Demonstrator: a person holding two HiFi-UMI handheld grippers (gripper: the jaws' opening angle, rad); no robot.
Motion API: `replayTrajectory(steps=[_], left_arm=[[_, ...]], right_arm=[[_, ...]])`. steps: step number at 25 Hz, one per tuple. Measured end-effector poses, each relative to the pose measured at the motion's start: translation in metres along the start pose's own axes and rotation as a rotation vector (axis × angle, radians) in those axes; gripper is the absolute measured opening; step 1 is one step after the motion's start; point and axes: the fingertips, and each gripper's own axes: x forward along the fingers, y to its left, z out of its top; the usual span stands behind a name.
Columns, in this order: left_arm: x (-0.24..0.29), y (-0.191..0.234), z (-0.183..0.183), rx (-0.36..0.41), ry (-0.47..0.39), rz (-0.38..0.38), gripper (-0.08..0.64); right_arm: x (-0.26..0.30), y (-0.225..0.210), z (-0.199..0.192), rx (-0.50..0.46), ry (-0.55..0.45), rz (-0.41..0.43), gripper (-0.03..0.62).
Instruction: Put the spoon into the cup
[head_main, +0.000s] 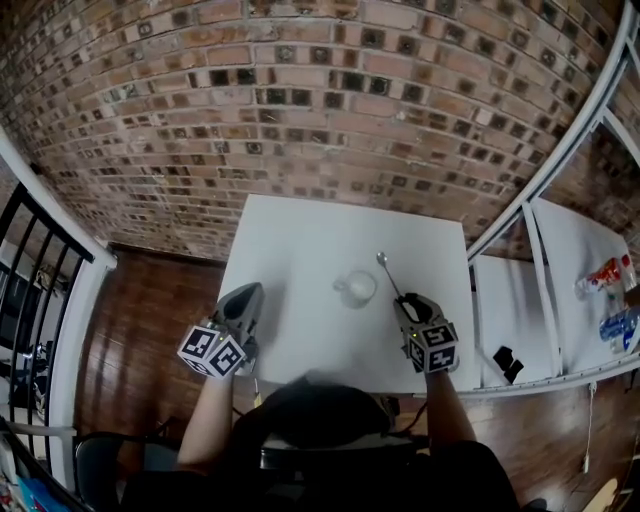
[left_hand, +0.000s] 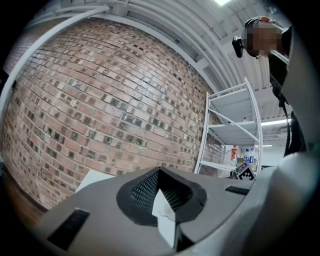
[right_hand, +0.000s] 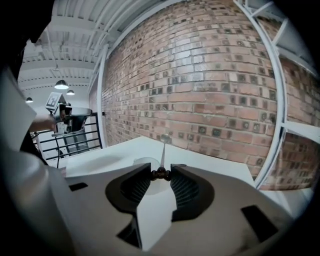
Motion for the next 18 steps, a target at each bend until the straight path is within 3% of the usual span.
replayTrajectory(steps=[12, 18], left_arm=[[-0.010, 0.004, -0.011, -0.025, 0.021, 0.017, 0.003], [-0.010, 0.007, -0.012, -0.033, 0.023, 0.022, 0.003]], right_arm=[[0.014, 0.033, -0.036, -0.053, 0.166, 0.158, 0.129], [0.019, 0.034, -0.041, -0.067, 0.237, 0.167, 0.129]])
